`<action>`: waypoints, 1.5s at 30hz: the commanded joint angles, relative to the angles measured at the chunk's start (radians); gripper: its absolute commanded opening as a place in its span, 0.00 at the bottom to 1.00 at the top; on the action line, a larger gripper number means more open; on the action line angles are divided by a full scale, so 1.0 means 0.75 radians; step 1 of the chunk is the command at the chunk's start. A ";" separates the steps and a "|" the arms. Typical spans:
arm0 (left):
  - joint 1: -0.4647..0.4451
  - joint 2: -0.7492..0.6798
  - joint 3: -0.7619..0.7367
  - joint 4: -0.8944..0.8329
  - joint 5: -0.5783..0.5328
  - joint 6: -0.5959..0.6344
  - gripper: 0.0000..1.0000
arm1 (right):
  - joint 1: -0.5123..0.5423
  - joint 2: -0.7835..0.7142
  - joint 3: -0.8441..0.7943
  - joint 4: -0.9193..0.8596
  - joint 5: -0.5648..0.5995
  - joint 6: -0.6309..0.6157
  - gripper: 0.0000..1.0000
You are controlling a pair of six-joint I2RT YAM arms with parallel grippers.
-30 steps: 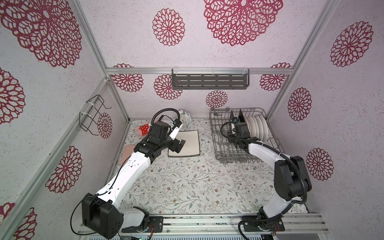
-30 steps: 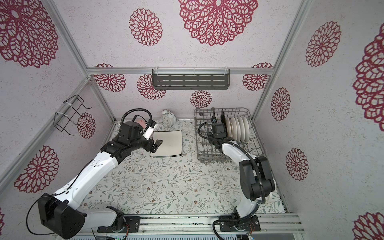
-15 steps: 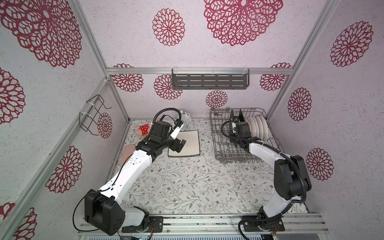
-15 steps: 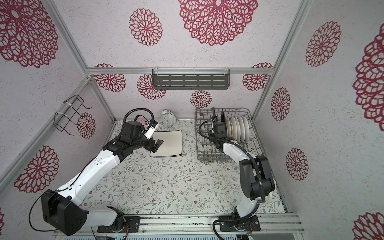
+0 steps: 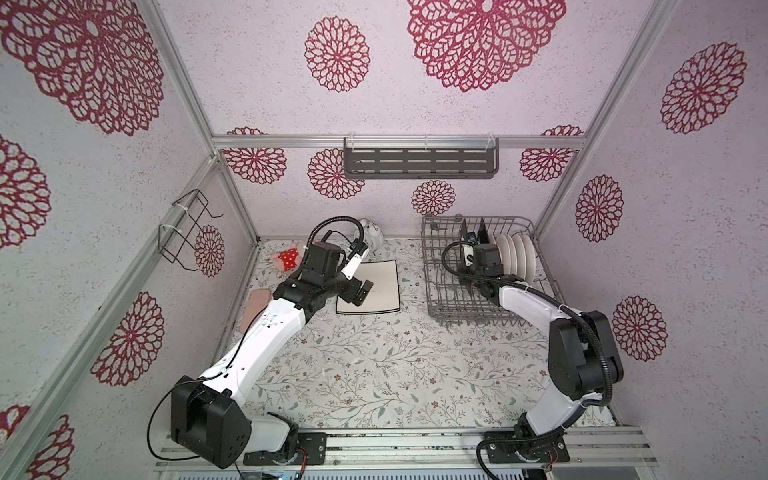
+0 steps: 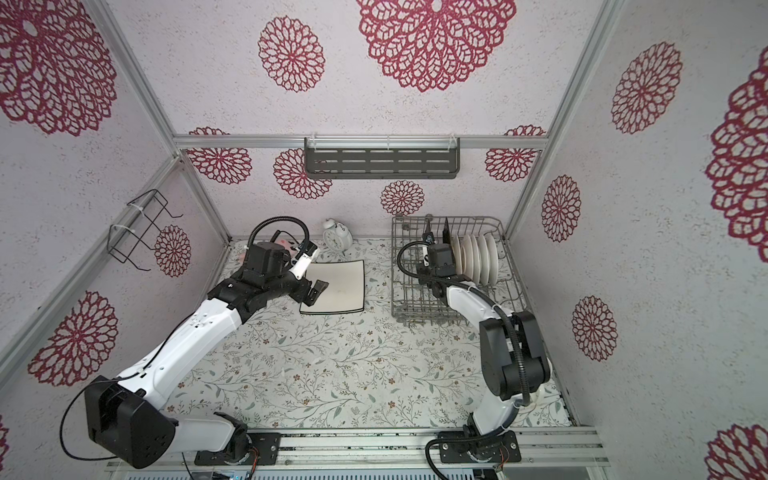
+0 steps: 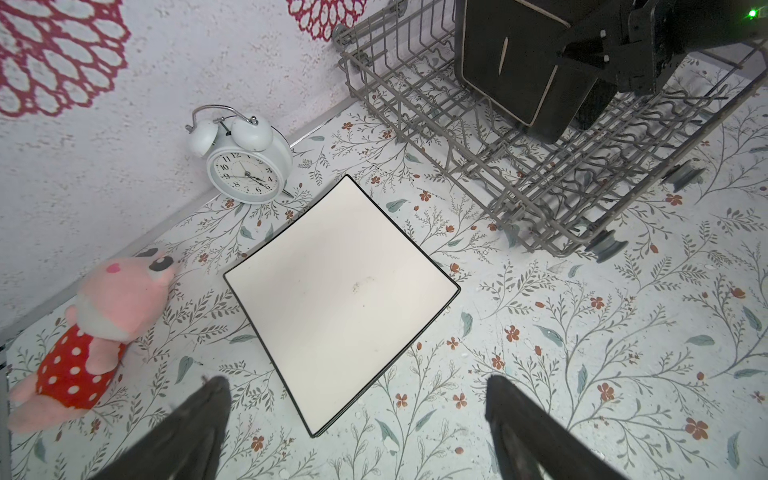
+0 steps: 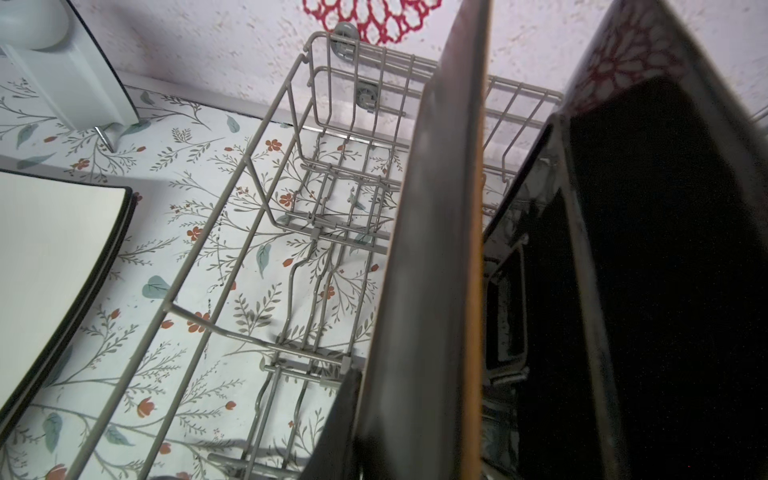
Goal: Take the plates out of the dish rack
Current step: 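Lower the right gripper into the rack and grasp the dark square plate's edge, then lift the dark square plate from the rack toward the left gripper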
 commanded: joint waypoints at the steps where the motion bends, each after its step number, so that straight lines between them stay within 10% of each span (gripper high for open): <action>1: -0.007 0.005 0.045 -0.007 0.025 -0.002 0.97 | -0.011 -0.115 0.002 0.037 0.048 -0.007 0.14; 32: -0.008 -0.133 0.036 0.056 -0.004 -0.111 0.97 | 0.077 -0.391 0.110 0.040 -0.139 -0.097 0.00; 45: 0.234 -0.200 0.225 -0.077 0.284 -0.420 0.97 | 0.584 -0.381 -0.008 0.527 0.492 -0.858 0.00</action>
